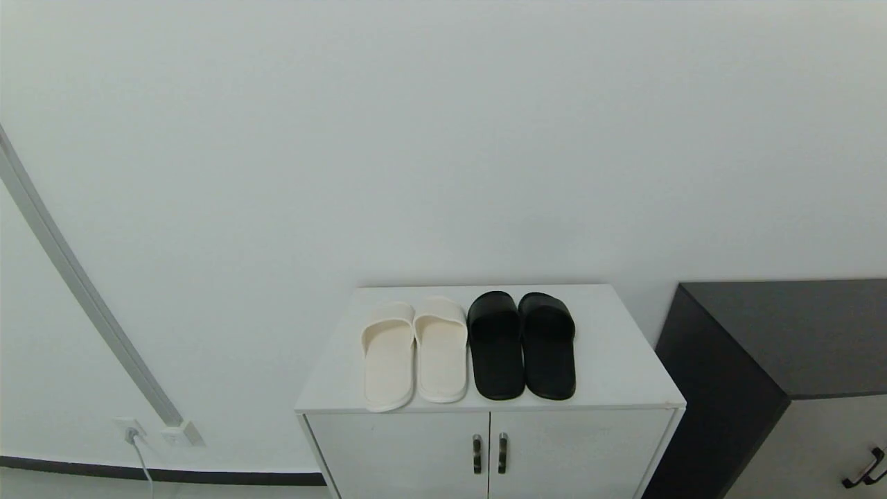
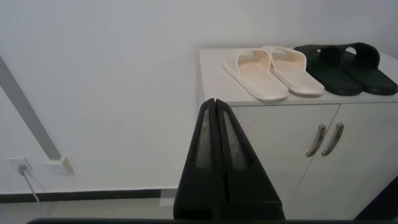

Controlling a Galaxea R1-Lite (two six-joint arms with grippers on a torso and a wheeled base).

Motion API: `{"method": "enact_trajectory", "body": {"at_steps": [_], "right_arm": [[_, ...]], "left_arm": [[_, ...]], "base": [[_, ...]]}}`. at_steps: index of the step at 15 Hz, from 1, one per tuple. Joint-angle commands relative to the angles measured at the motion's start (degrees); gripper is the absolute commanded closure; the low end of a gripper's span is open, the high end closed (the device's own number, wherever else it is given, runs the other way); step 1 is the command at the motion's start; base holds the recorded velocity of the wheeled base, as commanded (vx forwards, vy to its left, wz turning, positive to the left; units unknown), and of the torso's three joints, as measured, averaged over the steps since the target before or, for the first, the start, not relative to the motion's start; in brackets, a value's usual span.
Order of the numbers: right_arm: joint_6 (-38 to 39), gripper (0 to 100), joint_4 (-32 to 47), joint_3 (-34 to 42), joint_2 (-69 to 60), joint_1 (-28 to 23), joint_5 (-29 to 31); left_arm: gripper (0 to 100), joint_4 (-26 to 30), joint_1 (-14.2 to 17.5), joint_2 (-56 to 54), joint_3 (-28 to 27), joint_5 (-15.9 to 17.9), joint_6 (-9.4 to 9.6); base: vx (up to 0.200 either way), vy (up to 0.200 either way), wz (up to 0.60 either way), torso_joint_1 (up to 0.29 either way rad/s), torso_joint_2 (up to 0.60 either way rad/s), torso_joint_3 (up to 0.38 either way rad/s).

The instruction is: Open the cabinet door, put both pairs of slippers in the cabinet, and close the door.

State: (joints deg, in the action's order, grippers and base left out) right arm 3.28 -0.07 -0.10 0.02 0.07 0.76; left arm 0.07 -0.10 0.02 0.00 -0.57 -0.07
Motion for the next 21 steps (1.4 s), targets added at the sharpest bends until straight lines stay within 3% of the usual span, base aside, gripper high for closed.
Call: {"method": "enact_trajectory", "body": {"at_steps": [1, 9, 12, 15, 19, 21], "right_arm": [[0.0, 0, 0.0, 0.0, 0.1, 0.0, -0.1], [-0.4, 0, 0.3, -0.3, 0.1, 0.0, -0.1], [1.8, 0, 1.4, -7.2, 6.8, 0.5, -1.3], [-1.3, 0, 1.0, -5.1, 14.3, 0.5, -6.5], [-1.9, 0, -8.6, -7.0, 33.0, 2.7, -9.3], [-0.6, 0, -14.4, -7.7, 42.3, 7.1, -9.2]], "left_arm": [[100, 0.0, 0.0, 0.1, 0.0, -0.1, -0.01], [100, 0.0, 0.0, 0.1, 0.0, 0.0, -0.01], [100, 0.0, 0.0, 0.1, 0.0, 0.0, 0.07], [100, 0.0, 0.0, 0.1, 0.0, 0.0, -0.01], [100, -0.1, 0.0, 0.1, 0.0, 0.0, 0.16], [100, 0.0, 0.0, 0.1, 0.0, 0.0, 0.16]], "base": [[0.000, 0.000, 0.00, 0.000, 0.00, 0.000], [0.000, 0.000, 0.00, 0.000, 0.00, 0.000], [0.000, 0.000, 0.00, 0.000, 0.00, 0.000], [0.000, 0.000, 0.00, 0.000, 0.00, 0.000], [0.000, 0.000, 0.00, 0.000, 0.00, 0.000], [0.000, 0.000, 0.00, 0.000, 0.00, 0.000]]}}
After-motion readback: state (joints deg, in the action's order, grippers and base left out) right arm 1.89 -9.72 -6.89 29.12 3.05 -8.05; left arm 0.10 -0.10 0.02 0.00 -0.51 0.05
